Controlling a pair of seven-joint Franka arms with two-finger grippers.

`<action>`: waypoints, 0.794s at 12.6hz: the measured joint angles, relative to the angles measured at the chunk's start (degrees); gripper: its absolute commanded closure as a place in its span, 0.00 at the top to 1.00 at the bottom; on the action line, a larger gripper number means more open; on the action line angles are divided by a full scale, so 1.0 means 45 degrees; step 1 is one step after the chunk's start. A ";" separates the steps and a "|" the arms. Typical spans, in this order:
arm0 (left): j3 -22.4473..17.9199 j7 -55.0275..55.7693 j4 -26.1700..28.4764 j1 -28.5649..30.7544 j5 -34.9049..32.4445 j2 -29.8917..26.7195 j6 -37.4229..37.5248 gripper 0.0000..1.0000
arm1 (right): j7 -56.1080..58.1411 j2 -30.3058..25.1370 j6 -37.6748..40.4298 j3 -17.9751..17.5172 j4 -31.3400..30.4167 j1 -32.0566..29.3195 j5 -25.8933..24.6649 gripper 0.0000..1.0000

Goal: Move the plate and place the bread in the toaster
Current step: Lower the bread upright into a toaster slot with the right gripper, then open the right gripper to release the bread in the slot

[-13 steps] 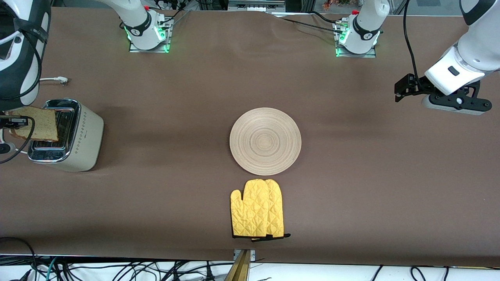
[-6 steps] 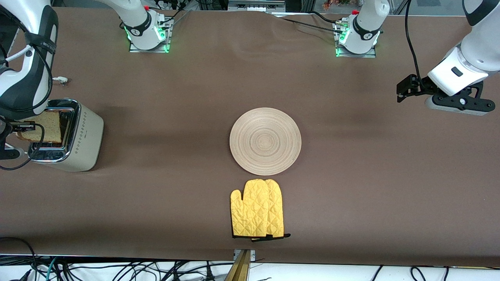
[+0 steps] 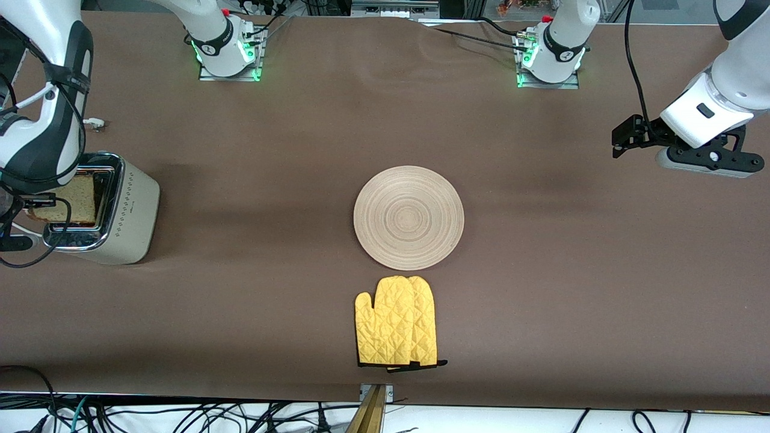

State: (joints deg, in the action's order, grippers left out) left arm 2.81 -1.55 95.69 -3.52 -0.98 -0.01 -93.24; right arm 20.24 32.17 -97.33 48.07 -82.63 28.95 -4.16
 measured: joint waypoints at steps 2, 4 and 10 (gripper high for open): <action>-0.0008 0.0000 0.0000 0.0000 0.0000 0.0004 0.0000 1.00 | -0.0229 0.0154 -0.0060 -0.0033 0.0000 0.0004 0.0004 0.00; -0.0011 0.0000 0.0000 0.0000 0.0000 0.0005 0.0001 1.00 | -0.0321 0.0279 -0.0168 -0.0039 0.0001 0.0011 0.0032 0.59; -0.0013 0.0000 0.0000 0.0001 0.0000 0.0011 0.0007 1.00 | -0.0692 0.0265 -0.0206 -0.0057 0.0265 0.0383 0.0629 1.00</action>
State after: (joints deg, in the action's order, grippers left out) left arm 2.75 -1.55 95.69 -3.51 -0.98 0.04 -93.21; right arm 17.13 33.36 -98.26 47.82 -81.44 30.67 -1.33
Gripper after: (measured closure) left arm 0.000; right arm 0.445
